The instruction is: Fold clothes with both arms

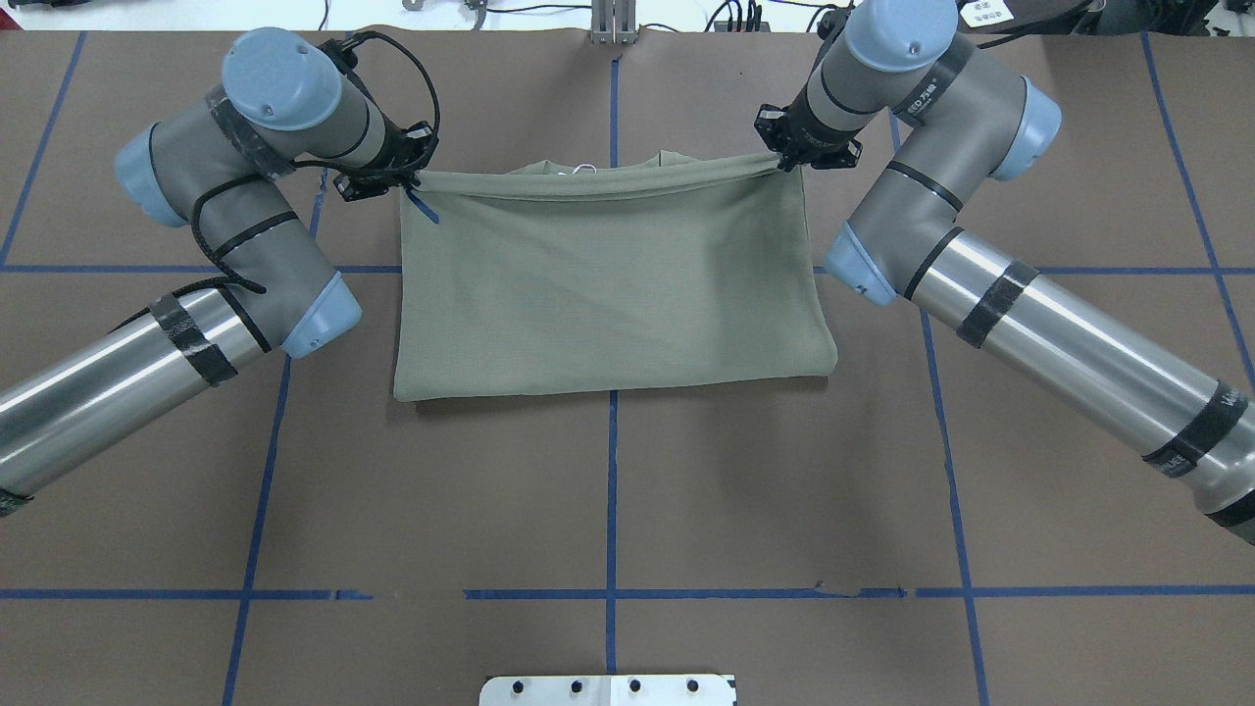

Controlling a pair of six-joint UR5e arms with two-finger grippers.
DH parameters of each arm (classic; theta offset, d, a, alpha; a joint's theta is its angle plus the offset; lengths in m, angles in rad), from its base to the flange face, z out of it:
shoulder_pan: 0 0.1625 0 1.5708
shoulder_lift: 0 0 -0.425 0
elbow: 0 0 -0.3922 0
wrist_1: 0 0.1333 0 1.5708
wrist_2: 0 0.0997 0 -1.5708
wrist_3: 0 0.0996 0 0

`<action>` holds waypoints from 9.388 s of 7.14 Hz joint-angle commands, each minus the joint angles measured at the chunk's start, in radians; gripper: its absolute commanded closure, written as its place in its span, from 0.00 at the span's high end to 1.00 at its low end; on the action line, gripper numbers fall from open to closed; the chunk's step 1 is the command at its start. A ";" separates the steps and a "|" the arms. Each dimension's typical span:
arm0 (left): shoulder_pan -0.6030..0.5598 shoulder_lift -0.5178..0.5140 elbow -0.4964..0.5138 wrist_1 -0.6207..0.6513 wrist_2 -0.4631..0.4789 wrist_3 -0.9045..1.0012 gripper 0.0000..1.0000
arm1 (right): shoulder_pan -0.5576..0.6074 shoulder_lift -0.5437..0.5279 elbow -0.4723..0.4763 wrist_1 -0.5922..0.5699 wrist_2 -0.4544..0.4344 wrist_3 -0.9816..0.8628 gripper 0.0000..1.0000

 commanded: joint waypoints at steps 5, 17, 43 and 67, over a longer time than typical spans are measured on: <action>-0.001 0.007 -0.017 -0.001 -0.005 0.028 1.00 | -0.044 -0.142 0.184 0.035 0.012 -0.012 1.00; 0.002 0.034 -0.126 0.016 -0.001 0.011 1.00 | -0.238 -0.454 0.501 0.023 -0.003 0.000 0.00; 0.437 0.146 -0.408 0.166 0.094 -0.270 0.00 | -0.314 -0.726 0.974 -0.039 0.126 0.100 1.00; 0.038 -0.080 0.028 -0.129 -0.004 0.384 1.00 | -0.345 -0.487 0.895 -0.387 -0.061 -0.036 1.00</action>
